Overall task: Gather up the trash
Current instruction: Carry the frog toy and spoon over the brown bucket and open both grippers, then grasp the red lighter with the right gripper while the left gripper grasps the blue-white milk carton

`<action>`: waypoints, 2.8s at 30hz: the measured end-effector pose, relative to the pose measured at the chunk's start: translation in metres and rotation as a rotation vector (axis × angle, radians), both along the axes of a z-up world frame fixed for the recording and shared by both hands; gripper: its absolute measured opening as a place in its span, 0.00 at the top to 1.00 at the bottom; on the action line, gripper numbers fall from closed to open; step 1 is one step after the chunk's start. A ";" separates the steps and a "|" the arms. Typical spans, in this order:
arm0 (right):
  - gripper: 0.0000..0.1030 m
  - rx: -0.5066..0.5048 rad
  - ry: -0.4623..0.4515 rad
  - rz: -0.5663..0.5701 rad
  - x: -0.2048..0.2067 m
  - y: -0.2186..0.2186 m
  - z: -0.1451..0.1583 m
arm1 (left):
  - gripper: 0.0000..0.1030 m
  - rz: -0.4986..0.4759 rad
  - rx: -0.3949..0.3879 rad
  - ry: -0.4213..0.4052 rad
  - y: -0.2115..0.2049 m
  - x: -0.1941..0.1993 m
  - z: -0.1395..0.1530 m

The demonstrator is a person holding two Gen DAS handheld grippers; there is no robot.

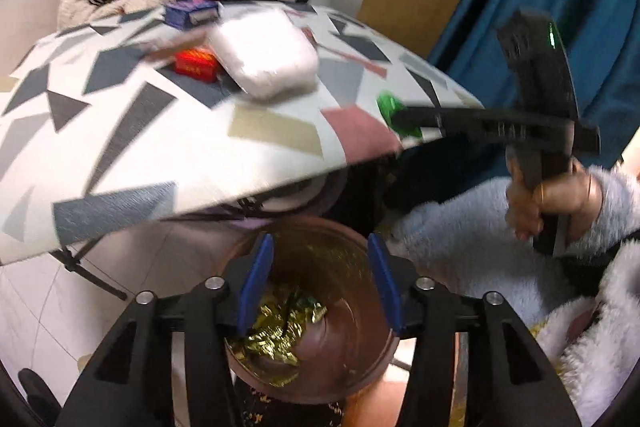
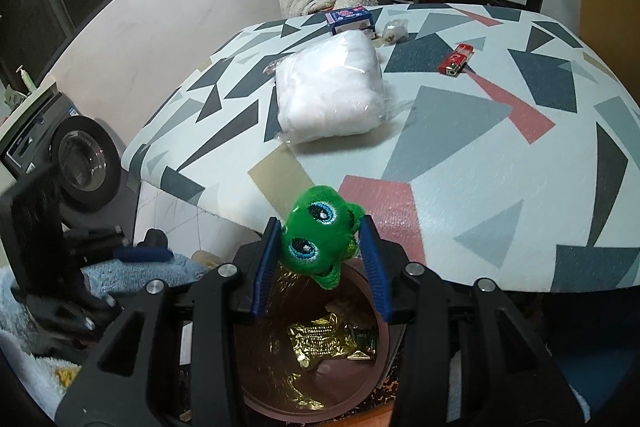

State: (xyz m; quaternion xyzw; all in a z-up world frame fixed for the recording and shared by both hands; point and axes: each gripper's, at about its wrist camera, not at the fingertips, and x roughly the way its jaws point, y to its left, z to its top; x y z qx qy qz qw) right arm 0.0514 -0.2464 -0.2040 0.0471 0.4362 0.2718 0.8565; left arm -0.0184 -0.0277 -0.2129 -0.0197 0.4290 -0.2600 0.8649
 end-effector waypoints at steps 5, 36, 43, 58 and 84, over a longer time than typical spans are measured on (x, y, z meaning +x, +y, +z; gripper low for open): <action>0.59 -0.017 0.028 0.023 -0.005 0.006 -0.011 | 0.28 0.101 0.029 -0.076 0.015 0.004 0.023; 0.56 -0.180 0.159 0.202 -0.037 0.062 -0.068 | 0.12 0.307 0.134 -0.101 0.052 0.012 0.034; 0.16 -0.217 0.132 0.182 -0.037 0.063 -0.067 | 0.12 0.313 0.136 -0.096 0.052 0.012 0.030; 0.06 -0.209 0.047 0.025 -0.006 0.030 -0.037 | 0.12 0.351 0.078 -0.081 0.069 0.022 0.032; 0.25 -0.308 0.052 -0.236 0.251 -0.038 -0.011 | 0.12 0.414 -0.071 -0.017 0.110 0.227 0.083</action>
